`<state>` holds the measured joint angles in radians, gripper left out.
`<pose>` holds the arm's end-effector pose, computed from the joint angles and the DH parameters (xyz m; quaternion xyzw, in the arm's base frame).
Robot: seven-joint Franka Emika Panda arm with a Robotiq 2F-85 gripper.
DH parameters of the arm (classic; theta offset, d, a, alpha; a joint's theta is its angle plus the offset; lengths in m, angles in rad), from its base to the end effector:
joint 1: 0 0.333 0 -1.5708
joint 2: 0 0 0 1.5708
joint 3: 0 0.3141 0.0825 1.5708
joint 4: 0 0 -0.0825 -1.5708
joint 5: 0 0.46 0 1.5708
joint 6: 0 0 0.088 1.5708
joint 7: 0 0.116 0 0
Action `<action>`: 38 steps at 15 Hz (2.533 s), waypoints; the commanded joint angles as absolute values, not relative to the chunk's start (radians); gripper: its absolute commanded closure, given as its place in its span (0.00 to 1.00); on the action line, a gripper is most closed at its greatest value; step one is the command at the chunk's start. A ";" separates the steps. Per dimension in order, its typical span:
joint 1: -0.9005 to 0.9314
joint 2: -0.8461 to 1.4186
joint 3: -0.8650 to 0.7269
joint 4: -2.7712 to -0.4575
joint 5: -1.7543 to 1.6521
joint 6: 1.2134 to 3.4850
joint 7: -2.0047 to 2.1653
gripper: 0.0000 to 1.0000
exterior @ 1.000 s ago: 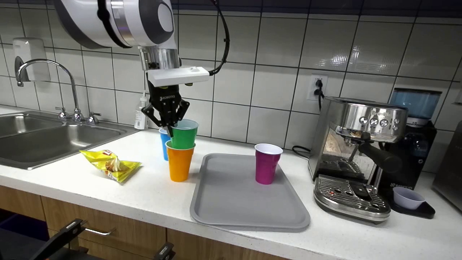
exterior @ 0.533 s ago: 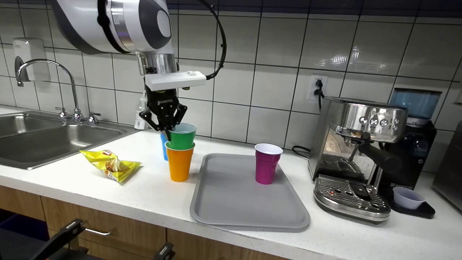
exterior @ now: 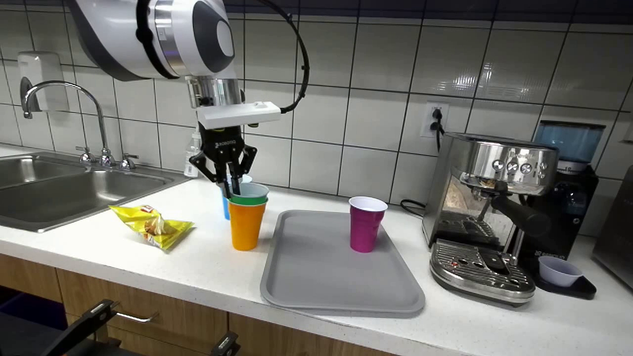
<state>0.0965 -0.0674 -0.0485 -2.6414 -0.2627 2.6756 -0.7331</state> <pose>0.4757 0.0302 0.2014 0.8723 0.4822 0.0264 0.0764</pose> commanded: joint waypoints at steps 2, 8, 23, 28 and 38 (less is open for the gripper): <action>0.071 -0.065 -0.026 -2.620 -0.276 2.672 -0.701 0.39; 0.061 -0.084 -0.035 -2.611 -0.258 2.660 -0.708 0.00; -0.055 -0.071 -0.118 -2.508 -0.134 2.588 -0.633 0.00; -0.062 -0.072 -0.127 -2.510 -0.098 2.592 -0.631 0.00; -0.070 -0.054 -0.135 -2.474 -0.090 2.581 -0.598 0.00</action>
